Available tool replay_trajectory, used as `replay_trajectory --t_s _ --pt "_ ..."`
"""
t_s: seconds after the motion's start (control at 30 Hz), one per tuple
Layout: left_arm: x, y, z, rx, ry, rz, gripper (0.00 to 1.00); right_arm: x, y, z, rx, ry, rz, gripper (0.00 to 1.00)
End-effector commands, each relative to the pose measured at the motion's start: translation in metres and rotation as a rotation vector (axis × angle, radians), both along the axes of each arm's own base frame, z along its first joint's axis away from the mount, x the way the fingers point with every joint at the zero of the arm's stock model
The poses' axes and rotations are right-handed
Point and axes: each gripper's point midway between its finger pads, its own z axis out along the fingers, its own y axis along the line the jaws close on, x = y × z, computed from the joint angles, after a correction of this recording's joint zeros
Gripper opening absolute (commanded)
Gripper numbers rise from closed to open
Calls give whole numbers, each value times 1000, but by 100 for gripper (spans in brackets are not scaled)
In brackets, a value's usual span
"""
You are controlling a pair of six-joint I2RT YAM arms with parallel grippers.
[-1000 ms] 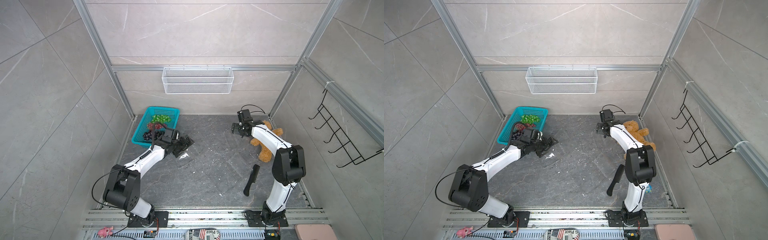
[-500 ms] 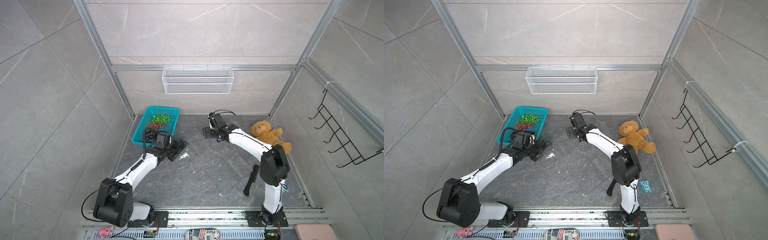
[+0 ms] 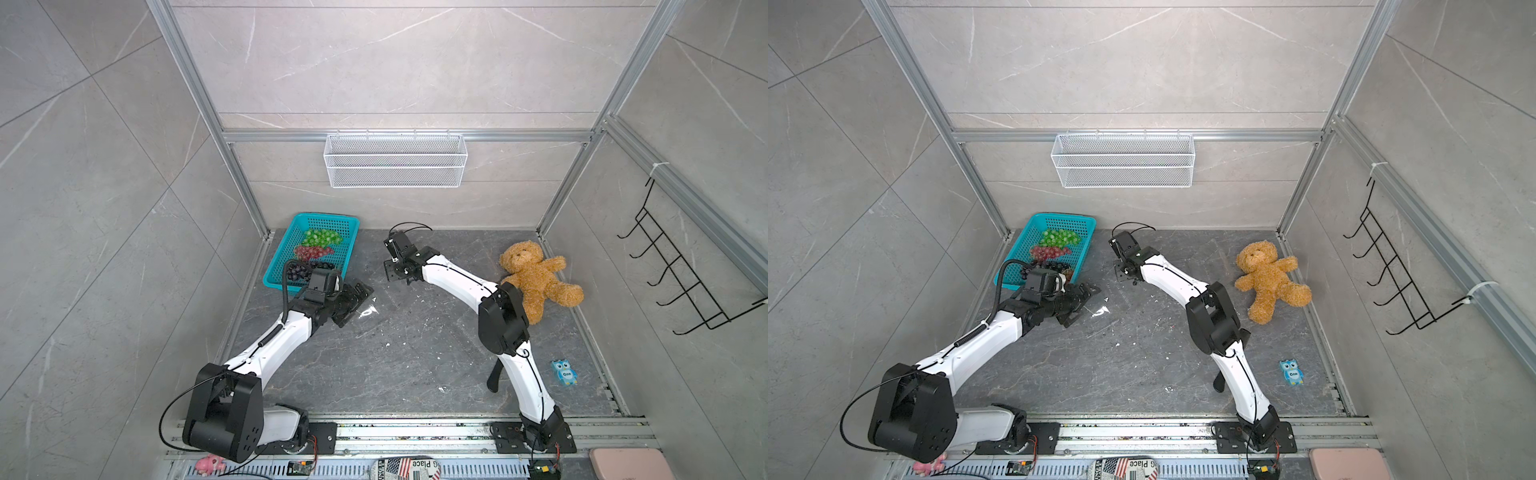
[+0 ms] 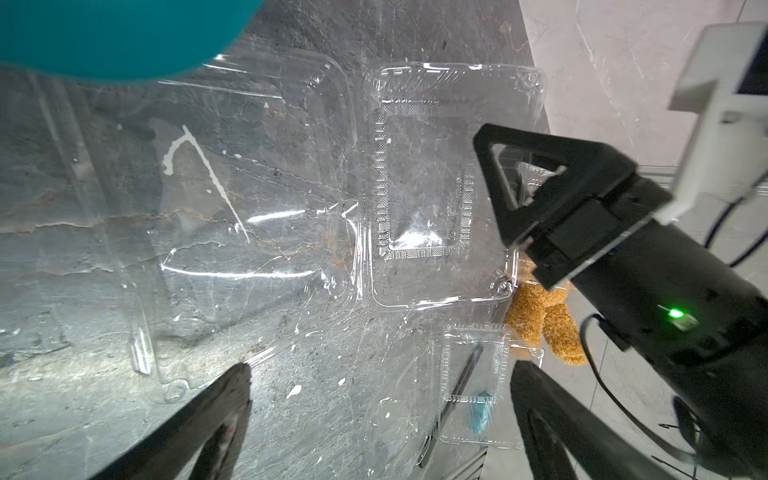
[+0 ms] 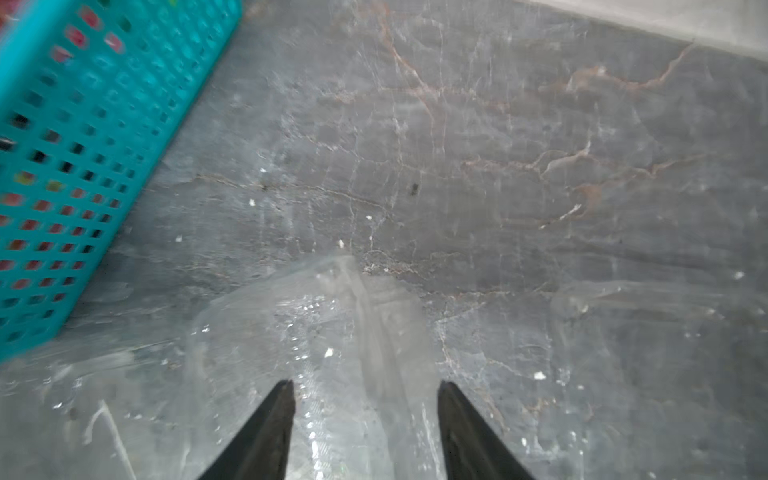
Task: Pack grapes into containers
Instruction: Move the packing box to the center of the board.
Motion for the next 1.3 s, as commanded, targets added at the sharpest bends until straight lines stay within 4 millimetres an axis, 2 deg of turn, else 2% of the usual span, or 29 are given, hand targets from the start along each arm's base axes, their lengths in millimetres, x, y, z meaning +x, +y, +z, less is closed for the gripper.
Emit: replay_trajectory --t_s 0.0,0.17,0.3,0.4,0.53,0.6,0.8,1.0,1.1,1.17,1.2,1.27 --pt "-5 1 9 -20 -18 -9 100 2 -16 3 -39 1 -74 46" --pt "-2 0 9 -20 -21 -9 100 -1 -41 16 -31 -37 -202 27" --pt "-1 -2 8 -29 -19 -10 100 -6 -64 18 -19 -28 -296 22" --pt "0 -2 8 -35 -20 -8 100 -11 -91 14 12 -8 -403 16" --pt "-1 -5 7 -46 -21 -8 100 -20 -124 8 136 29 -566 15" --pt "-1 -6 7 -50 -22 -8 100 -25 -129 7 205 49 -633 15" --pt "1 -11 3 -80 -16 -5 100 -45 -123 -11 367 160 -828 15" --pt "5 -13 2 -77 -19 -10 100 -57 -111 -21 377 225 -881 27" --pt "9 -15 1 -77 -14 -14 100 -60 -107 -17 393 238 -865 41" --pt "11 -16 -2 -78 -8 -17 100 -62 -109 -9 391 223 -841 47" --pt "11 -16 -3 -76 -6 -18 100 -63 -110 -2 390 210 -827 53" --pt "13 -17 -5 -75 -6 -19 100 -64 -115 13 367 174 -773 72"
